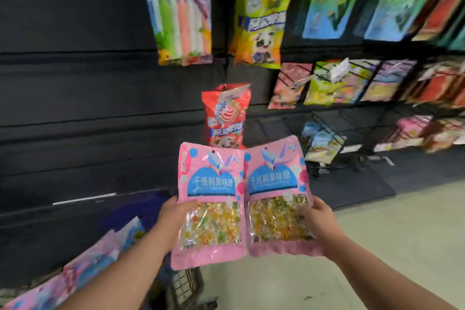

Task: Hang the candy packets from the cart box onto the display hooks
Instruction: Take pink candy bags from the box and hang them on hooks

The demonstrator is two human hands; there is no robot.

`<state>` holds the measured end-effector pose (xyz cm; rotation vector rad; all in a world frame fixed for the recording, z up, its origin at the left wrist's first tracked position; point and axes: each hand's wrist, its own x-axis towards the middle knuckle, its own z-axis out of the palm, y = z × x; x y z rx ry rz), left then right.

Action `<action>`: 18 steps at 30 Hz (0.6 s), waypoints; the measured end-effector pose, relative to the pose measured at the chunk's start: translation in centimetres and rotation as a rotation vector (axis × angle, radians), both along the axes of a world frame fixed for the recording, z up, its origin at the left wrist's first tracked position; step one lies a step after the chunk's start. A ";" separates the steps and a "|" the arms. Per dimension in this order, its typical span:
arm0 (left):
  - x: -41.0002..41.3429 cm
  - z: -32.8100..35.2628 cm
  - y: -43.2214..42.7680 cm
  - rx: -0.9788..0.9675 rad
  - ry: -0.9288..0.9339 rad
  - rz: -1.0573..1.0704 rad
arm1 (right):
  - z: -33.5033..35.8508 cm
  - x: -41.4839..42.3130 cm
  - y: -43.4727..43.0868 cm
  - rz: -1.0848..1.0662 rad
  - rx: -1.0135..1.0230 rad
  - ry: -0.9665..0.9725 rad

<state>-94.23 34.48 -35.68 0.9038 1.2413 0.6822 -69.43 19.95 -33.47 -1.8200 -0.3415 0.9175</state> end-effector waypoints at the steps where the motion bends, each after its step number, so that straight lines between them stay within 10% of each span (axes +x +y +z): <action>1: 2.2 0.3 -1.0 0.027 0.002 -0.035 | 0.5 1.6 -1.8 -0.030 0.013 -0.006; 18: 29.9 4.8 -14.6 0.169 -0.037 -0.471 | 6.1 20.5 -24.7 -0.446 0.114 -0.174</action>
